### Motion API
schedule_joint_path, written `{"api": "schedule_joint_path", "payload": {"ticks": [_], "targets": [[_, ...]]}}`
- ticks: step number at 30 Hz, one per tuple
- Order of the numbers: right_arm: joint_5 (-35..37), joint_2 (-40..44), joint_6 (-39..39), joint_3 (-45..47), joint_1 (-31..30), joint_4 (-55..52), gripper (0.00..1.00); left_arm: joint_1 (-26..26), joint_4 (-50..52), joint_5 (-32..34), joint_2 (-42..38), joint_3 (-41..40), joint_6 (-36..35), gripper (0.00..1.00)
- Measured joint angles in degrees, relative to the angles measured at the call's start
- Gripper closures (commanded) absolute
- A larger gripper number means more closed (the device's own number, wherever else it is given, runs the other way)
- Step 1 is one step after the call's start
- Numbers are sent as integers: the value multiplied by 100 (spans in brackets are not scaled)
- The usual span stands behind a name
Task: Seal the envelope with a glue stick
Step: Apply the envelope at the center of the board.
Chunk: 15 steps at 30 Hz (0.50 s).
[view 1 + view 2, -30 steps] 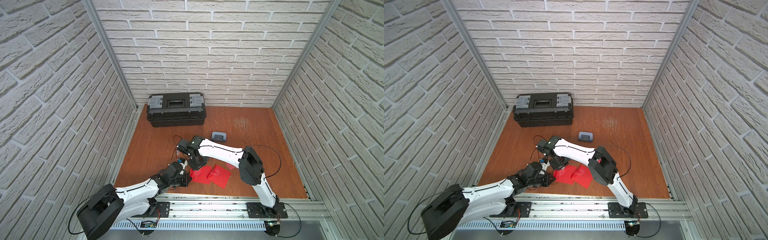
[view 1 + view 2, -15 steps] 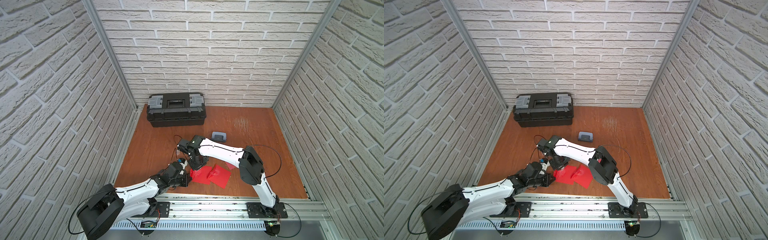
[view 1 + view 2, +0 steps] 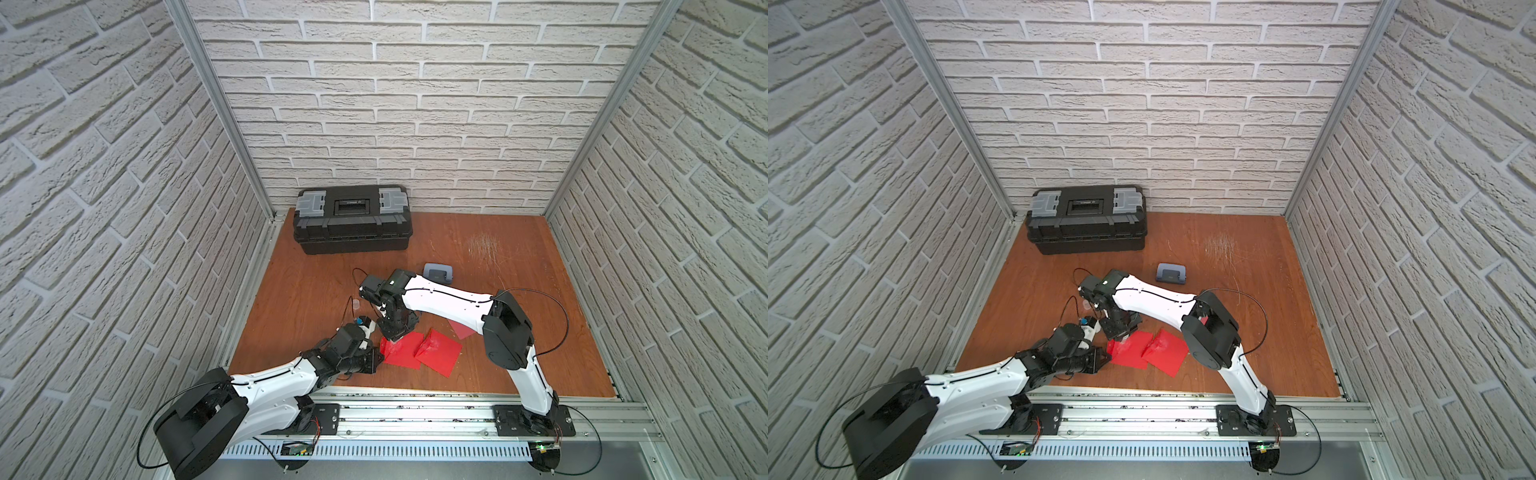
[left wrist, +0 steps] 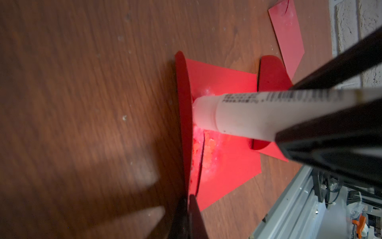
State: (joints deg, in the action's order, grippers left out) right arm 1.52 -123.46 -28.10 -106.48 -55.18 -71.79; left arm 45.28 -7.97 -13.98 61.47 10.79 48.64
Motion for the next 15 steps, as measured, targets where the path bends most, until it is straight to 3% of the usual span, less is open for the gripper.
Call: {"api": "schedule_joint_path", "payload": {"ticks": [5, 11, 15], "targets": [[483, -138, 13, -160, -76, -326, 97, 0, 0, 0, 0, 0, 0, 97], [-522, 28, 68, 120, 24, 57, 97, 0, 2, -4, 0, 0, 0, 97], [-363, -2, 59, 15, -4, -66, 97, 0, 2, -4, 0, 0, 0, 97]]}}
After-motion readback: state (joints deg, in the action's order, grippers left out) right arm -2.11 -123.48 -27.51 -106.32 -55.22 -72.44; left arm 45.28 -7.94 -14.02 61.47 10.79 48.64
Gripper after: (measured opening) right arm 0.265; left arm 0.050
